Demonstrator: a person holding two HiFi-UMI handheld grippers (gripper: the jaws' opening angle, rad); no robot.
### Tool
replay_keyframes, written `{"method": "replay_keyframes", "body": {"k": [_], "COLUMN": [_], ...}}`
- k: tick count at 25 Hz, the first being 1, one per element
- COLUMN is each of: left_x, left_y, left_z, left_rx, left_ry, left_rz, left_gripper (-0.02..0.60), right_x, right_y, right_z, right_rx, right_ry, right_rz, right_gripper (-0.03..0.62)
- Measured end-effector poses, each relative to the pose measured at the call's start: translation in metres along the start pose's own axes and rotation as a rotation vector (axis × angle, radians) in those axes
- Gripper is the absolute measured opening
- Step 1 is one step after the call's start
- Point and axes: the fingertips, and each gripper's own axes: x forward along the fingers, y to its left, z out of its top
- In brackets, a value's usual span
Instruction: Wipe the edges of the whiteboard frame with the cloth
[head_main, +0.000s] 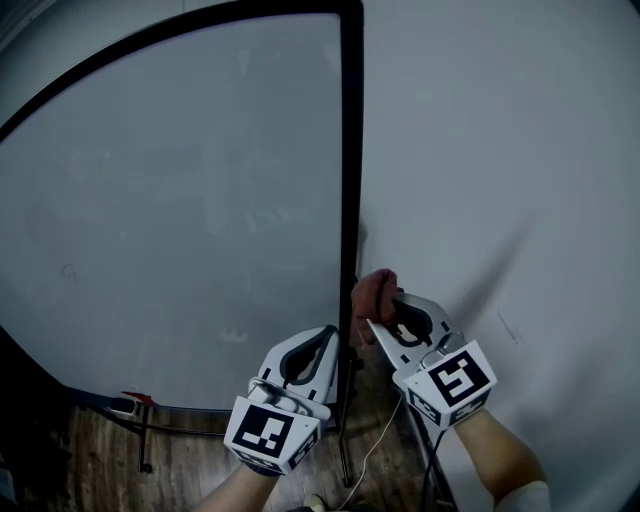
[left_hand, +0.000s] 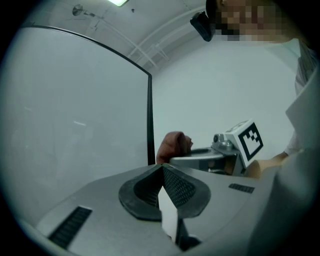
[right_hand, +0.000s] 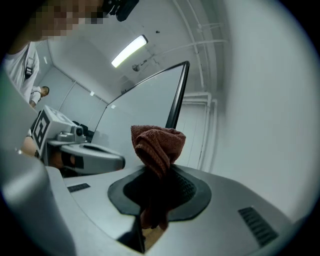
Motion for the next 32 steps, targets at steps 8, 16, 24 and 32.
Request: {"method": "replay_keyframes", "body": {"k": [8, 16, 24, 32], "left_x": [-0.007, 0.007, 0.019, 0.023], "left_y": [-0.02, -0.031, -0.037, -0.033], "left_z": [-0.005, 0.082, 0.159, 0.142], "left_rx": [0.077, 0.12, 0.155, 0.144], "left_ry": [-0.044, -0.133, -0.228, -0.198], "left_rz": [0.006, 0.041, 0.054, 0.083], "left_gripper": [0.008, 0.008, 0.008, 0.008], "right_x": [0.001, -0.004, -0.003, 0.004], "right_y": [-0.03, -0.062, -0.074, -0.07], "right_z": [0.098, 0.21, 0.236, 0.217], "right_rx": [-0.094, -0.156, -0.18, -0.176], "right_ry": [-0.182, -0.26, -0.234, -0.201], "right_rz": [0.017, 0.007, 0.02, 0.055], "right_gripper": [0.075, 0.075, 0.075, 0.075]}}
